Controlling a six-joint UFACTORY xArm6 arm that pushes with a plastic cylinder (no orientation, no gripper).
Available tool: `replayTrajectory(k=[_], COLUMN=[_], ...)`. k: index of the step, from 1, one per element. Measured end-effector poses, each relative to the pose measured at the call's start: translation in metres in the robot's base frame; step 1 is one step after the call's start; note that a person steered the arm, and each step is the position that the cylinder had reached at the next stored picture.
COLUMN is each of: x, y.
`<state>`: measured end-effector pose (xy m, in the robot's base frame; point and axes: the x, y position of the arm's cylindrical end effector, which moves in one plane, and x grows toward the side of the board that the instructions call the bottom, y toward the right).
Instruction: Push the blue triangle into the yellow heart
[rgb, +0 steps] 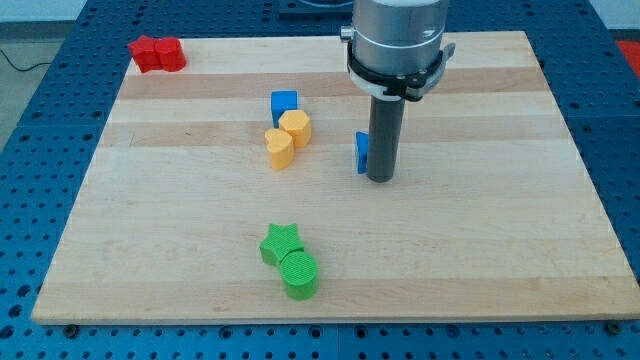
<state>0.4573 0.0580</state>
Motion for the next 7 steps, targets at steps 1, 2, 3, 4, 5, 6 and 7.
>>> replayTrajectory(k=[1, 2, 3, 4, 5, 6, 7], x=[-0.01, -0.037, -0.036, -0.012, 0.008, 0.008, -0.007], y=[0.033, 0.041, 0.012, -0.009, -0.017, -0.004, 0.043])
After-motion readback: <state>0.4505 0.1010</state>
